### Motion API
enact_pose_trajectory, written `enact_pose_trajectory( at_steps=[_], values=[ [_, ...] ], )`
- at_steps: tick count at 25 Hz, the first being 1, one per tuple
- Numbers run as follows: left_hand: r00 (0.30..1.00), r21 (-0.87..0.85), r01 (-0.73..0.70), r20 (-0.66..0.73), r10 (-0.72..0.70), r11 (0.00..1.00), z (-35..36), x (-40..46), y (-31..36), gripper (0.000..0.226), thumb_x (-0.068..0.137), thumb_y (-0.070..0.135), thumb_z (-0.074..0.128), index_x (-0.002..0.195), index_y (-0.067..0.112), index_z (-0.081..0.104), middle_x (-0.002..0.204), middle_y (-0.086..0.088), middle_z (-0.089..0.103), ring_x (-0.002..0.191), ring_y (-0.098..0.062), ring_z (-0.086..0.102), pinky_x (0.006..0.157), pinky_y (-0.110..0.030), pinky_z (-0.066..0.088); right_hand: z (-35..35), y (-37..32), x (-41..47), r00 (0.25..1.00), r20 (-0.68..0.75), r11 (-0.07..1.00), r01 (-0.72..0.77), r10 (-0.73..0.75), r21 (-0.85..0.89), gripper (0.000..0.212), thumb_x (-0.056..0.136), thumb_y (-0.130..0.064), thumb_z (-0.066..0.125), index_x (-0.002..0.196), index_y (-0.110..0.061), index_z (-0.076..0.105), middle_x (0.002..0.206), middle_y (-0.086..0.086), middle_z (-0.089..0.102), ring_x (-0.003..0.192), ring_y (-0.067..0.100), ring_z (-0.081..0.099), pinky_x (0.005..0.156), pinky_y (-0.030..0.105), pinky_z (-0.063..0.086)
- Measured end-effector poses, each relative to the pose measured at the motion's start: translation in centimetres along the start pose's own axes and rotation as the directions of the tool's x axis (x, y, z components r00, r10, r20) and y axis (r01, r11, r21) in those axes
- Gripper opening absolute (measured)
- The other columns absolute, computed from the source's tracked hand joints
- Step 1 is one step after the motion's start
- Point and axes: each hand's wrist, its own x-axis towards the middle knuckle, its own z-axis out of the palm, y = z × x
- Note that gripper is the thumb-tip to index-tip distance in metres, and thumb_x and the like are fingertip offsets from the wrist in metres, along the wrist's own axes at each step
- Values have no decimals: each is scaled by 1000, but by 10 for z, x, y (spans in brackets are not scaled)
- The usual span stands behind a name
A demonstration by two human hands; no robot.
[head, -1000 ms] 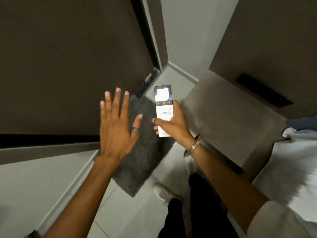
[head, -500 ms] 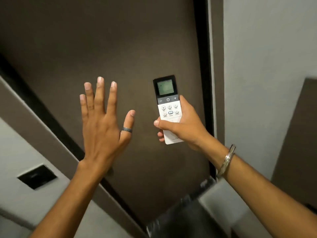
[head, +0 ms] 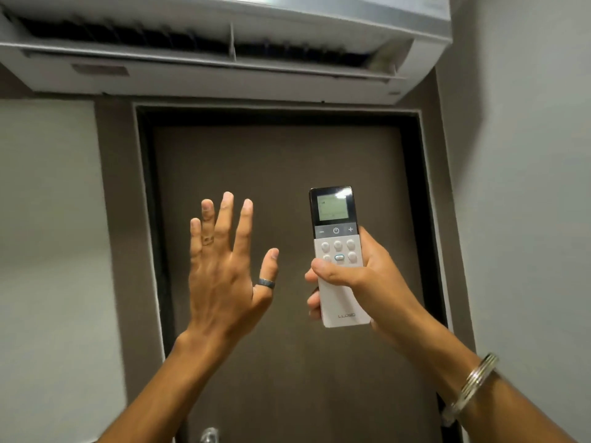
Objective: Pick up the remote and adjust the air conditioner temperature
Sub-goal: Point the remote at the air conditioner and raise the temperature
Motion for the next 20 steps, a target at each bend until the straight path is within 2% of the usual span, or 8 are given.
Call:
enact_pose_trajectory(
  at_steps=[2,5,7,11,16,20],
  values=[
    [1000,23,7,-3,-7,1000,-3,5,-2,79,98,49,48,165,13,23,174,-13,12,163,-34,1,131,-58,8,0,-8,3,1000,-4,999,-4,5,38,23,93,-22,72,113,-19,60,85,20,77,60,35,73,57,45,63],
    [1000,47,15,-25,-14,999,-6,9,-2,79,99,49,48,165,13,23,174,-13,12,163,-35,2,131,-58,8,-3,-17,8,999,-22,993,-42,45,111,27,89,-36,61,107,-16,60,83,21,74,60,39,69,59,49,61],
    [999,58,8,-31,-7,998,-8,9,1,79,99,50,47,165,13,24,175,-13,12,163,-34,2,131,-58,8,-5,-21,9,997,-35,989,-63,68,137,27,87,-35,56,105,-14,60,81,23,72,58,41,66,58,50,59],
    [1000,68,5,-28,-3,998,-11,10,6,79,99,53,43,165,14,22,175,-14,11,163,-33,-1,132,-55,4,-6,-24,10,999,-8,996,-41,42,77,27,86,-28,51,107,-12,59,79,22,72,56,41,65,53,47,57],
    [999,70,-15,-48,18,997,-14,12,9,78,101,56,38,165,14,22,175,-14,11,163,-31,-2,133,-49,-1,-4,-26,11,1000,-16,1000,25,-25,11,24,88,-27,49,105,-13,60,77,20,73,56,40,66,51,43,57],
    [997,92,-14,-69,20,996,-14,13,5,79,101,59,34,165,15,22,175,-13,9,163,-31,-2,133,-47,-5,-3,-26,14,1000,-12,1000,18,-18,21,28,86,-27,50,107,-12,59,77,20,73,57,41,65,50,43,58]
  ],
)
